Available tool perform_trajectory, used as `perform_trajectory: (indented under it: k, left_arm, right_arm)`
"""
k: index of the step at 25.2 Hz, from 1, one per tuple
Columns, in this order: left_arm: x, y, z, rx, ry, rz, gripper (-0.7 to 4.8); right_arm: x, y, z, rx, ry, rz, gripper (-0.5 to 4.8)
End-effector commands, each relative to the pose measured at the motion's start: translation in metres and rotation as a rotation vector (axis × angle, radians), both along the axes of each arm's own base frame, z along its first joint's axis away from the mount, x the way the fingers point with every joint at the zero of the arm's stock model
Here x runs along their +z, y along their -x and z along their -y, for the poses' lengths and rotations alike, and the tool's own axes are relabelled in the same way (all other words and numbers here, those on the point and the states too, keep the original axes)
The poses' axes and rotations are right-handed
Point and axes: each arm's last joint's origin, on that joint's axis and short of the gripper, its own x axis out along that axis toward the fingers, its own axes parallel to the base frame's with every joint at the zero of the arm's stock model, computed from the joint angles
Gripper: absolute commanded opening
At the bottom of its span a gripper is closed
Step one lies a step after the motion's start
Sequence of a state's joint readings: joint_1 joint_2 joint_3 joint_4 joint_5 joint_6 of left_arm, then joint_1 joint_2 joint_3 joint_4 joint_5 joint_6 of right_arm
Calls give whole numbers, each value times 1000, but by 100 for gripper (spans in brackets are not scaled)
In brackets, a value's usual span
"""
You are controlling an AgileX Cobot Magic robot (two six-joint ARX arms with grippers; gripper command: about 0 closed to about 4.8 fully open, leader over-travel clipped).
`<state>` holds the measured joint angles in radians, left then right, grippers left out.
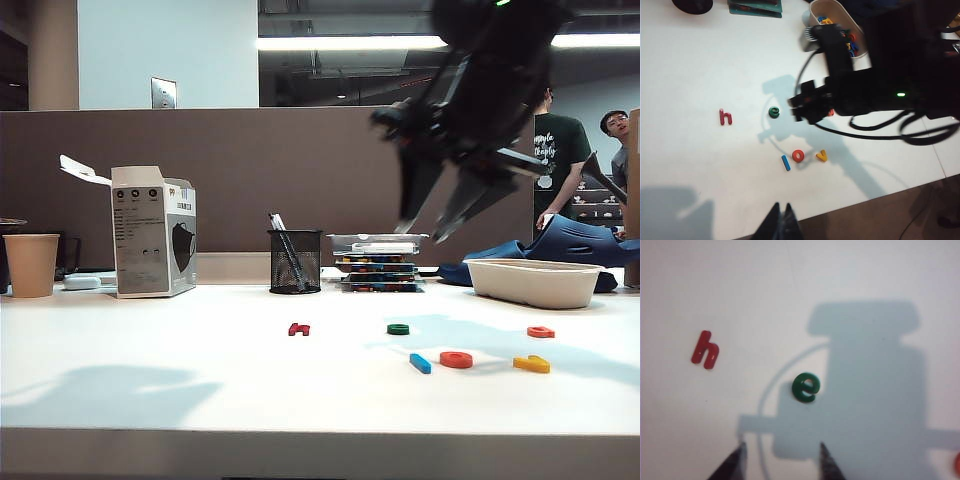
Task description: Select the appropriate letters from the row of letter magnets placed on the table to arrange into the word "love".
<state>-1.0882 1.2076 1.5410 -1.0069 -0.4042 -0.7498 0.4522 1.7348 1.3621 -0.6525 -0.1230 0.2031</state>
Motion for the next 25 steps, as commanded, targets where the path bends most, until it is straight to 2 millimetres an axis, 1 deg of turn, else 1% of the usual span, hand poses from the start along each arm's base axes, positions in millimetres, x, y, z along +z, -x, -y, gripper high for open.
perform_trajectory:
  k: [1,2,4,7,11,16,25]
  left_arm:
    - [1,0,0,0,8,7,-5]
    - [2,0,0,0,8,7,-5]
    - [2,0,0,0,8,7,-5]
    - [2,0,0,-1,8,6,-5]
    - [2,0,0,0,8,7,-5]
    - [2,0,0,0,8,7,-5]
    - [2,0,0,0,8,7,-5]
  right_arm:
    - [-15,-3,-24,-83,80,-58,181]
    - [-22,-5,-31,-105,86,-73,181]
    - [-32,-9,-38,-127,92,-92,181]
    - [-44,-13,-41,-146,130,-88,181]
    - [-48,-18,-40,-172,130,-76,182]
    - [-59,-22,-43,-169,121,-89,182]
    - [-62,-28,-43,-177,106,-70,182]
